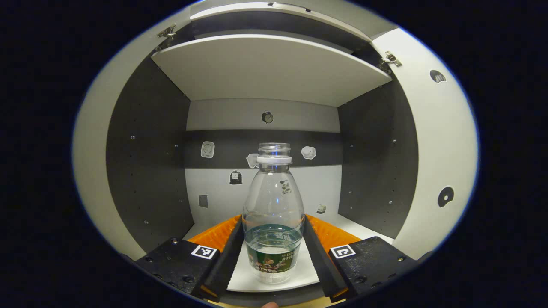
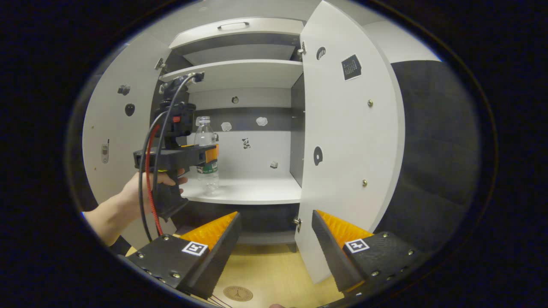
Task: Grasp the bottle in the cabinet with the left hand and place it on the coaster, then close the right door with the right hand and the left door with the left hand.
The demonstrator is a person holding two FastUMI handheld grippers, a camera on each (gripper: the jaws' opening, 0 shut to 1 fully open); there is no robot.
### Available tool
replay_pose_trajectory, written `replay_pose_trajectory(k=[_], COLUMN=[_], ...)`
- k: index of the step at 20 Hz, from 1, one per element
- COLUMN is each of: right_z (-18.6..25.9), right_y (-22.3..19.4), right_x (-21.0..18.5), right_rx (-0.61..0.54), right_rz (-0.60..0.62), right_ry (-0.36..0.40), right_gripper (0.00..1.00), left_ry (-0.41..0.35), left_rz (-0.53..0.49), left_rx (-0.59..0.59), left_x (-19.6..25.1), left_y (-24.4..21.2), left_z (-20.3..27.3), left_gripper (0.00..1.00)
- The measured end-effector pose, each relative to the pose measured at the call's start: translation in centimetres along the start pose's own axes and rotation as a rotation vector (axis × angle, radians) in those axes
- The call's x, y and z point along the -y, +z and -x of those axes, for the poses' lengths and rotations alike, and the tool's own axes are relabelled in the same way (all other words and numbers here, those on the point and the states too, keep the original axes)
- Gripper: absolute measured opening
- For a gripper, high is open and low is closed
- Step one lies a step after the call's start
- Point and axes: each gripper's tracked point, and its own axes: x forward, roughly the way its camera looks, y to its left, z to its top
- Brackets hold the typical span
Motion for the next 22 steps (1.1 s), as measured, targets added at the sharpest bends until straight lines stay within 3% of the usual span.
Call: replay_pose_trajectory(k=[6, 11, 22], right_z=[1.3, 2.9, 4.7], right_y=[-0.5, -1.6, -6.2], right_x=[0.1, 0.5, 2.9], right_rx=[-0.009, -0.028, -0.119], right_rz=[-0.014, -0.021, -0.057], right_ry=[0.028, 0.043, 0.032], right_gripper=[1.0, 1.0, 1.0], left_ry=[0.01, 0.011, -0.033], left_rz=[-0.023, -0.016, -0.039], left_rx=[0.036, -0.006, -0.149], left_x=[1.1, 2.7, 7.7], left_y=[0.2, -2.9, -16.5], left_z=[5.1, 9.6, 18.2], left_gripper=[0.81, 0.81, 0.81])
